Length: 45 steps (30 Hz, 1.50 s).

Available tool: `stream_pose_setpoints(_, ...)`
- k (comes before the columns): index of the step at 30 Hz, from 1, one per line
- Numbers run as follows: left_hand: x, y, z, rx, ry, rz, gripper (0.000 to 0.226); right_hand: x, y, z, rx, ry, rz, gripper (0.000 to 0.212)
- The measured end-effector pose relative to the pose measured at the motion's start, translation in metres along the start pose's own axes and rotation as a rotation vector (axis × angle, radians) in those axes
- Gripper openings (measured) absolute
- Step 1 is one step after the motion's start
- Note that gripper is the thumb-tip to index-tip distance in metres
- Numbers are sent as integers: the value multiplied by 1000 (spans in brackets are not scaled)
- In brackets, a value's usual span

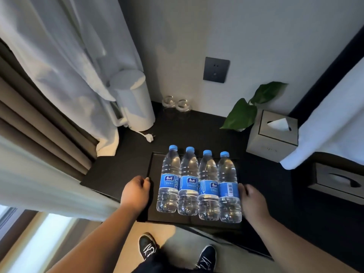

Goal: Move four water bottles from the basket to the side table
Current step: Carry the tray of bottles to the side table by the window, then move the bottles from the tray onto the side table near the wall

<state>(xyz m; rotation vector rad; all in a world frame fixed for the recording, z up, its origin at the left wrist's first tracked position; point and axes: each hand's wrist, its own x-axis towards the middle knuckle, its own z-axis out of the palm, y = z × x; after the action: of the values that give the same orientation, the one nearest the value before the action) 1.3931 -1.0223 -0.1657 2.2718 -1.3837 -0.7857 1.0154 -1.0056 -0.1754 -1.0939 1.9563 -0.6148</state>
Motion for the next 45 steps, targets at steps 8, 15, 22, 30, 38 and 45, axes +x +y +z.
stream_pose_setpoints(8, 39, 5, 6, 256, -68, 204, 25, -4, 6, 15, -116, 19, 49, 41)
stream_pose_setpoints(15, 90, 7, -2, 414, -95, 359, 25, -3, -11, 34, -314, -20, 80, 39)
stream_pose_setpoints(22, 121, 1, -3, 508, -214, 421, 25, -2, -17, 48, -470, -15, 122, 34)
stream_pose_setpoints(30, 141, 5, -12, 558, -394, 420, 28, 3, -21, 46, -546, -54, 141, 27)
stream_pose_setpoints(38, 148, 5, -12, 524, -475, 408, 18, 13, -24, 41, -545, -55, 107, 28)
stream_pose_setpoints(45, 145, 8, -10, 506, -451, 328, 20, 24, -28, 32, -517, -65, 98, 29)
